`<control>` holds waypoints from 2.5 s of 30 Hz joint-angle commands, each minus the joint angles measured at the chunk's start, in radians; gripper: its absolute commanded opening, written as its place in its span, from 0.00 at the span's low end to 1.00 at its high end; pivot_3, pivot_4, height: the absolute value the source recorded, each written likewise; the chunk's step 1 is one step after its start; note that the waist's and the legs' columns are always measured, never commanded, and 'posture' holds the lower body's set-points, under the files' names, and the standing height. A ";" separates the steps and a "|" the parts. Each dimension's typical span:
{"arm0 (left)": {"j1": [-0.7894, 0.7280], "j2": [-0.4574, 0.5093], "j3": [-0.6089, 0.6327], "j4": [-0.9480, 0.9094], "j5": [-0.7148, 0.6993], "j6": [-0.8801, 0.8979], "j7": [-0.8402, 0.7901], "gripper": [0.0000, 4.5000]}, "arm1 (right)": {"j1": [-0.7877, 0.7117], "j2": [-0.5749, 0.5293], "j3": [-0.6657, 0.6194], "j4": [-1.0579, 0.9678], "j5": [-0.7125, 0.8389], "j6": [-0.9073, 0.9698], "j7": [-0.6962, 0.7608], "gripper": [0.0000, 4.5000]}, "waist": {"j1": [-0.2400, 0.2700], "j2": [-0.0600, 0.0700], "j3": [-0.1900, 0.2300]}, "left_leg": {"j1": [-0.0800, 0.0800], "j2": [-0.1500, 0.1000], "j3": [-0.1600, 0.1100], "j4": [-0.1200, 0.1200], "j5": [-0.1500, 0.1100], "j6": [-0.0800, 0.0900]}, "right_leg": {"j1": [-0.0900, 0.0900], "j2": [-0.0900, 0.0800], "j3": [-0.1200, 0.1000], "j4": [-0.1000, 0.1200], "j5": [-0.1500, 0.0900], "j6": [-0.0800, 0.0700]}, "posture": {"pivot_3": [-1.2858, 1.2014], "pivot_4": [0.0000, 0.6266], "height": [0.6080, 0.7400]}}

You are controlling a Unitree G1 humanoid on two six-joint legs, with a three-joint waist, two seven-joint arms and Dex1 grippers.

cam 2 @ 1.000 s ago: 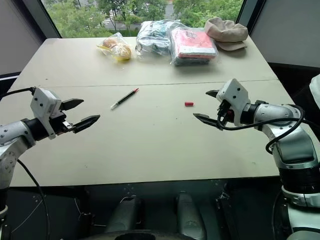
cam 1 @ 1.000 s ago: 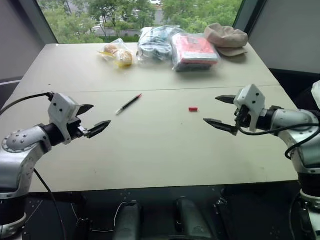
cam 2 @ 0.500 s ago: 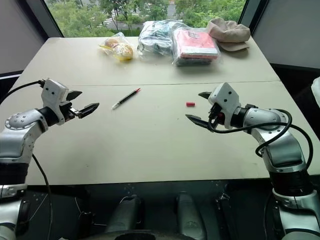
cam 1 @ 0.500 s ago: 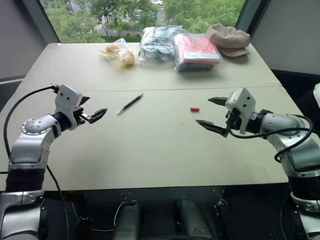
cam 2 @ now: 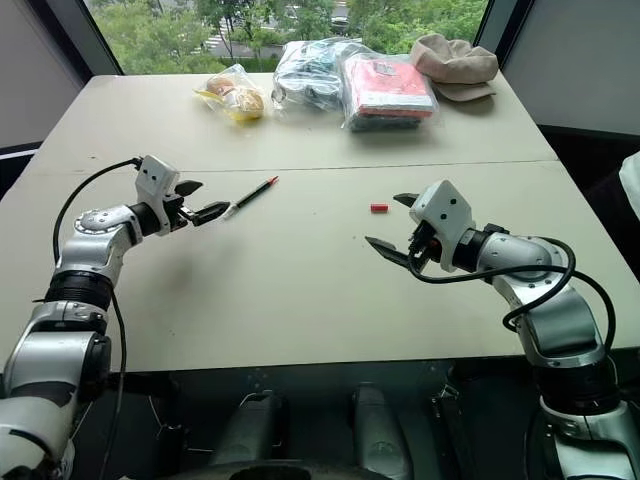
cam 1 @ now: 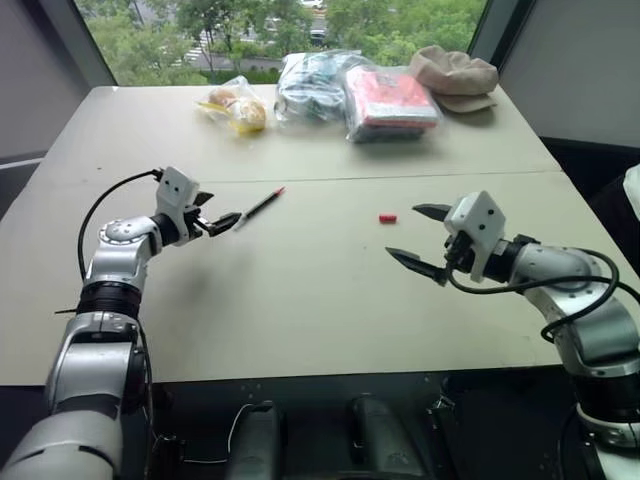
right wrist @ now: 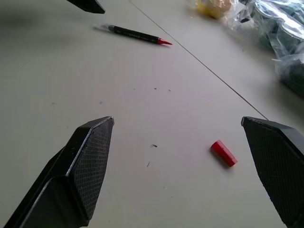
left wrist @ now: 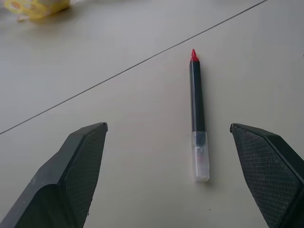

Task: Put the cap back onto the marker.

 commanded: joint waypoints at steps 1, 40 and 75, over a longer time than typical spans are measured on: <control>-0.063 -0.018 -0.011 0.100 0.038 -0.073 -0.015 0.97 | -0.007 0.004 -0.015 -0.046 0.000 -0.003 -0.018 0.99 | 0.000 0.000 0.000 | 0.000 0.000 0.000 0.000 0.000 0.000 | 0.000 0.000 0.000 0.000 0.000 0.000 | 0.52 0.24 1.00; -0.198 -0.126 -0.036 0.374 0.212 -0.110 0.120 0.45 | 0.066 -0.021 -0.066 -0.134 -0.003 0.031 -0.101 1.00 | 0.000 -0.001 0.000 | 0.002 0.000 -0.001 0.001 0.000 0.000 | 0.002 0.000 0.000 0.002 0.000 0.000 | 0.52 0.24 1.00; 0.261 0.013 0.061 -0.742 -0.070 0.256 -0.091 0.01 | -0.209 0.071 0.060 0.510 -0.079 -0.272 0.088 1.00 | -0.006 0.000 0.000 | 0.002 0.000 0.000 0.000 0.000 0.000 | 0.001 0.000 0.001 0.003 0.000 0.000 | 0.52 0.24 1.00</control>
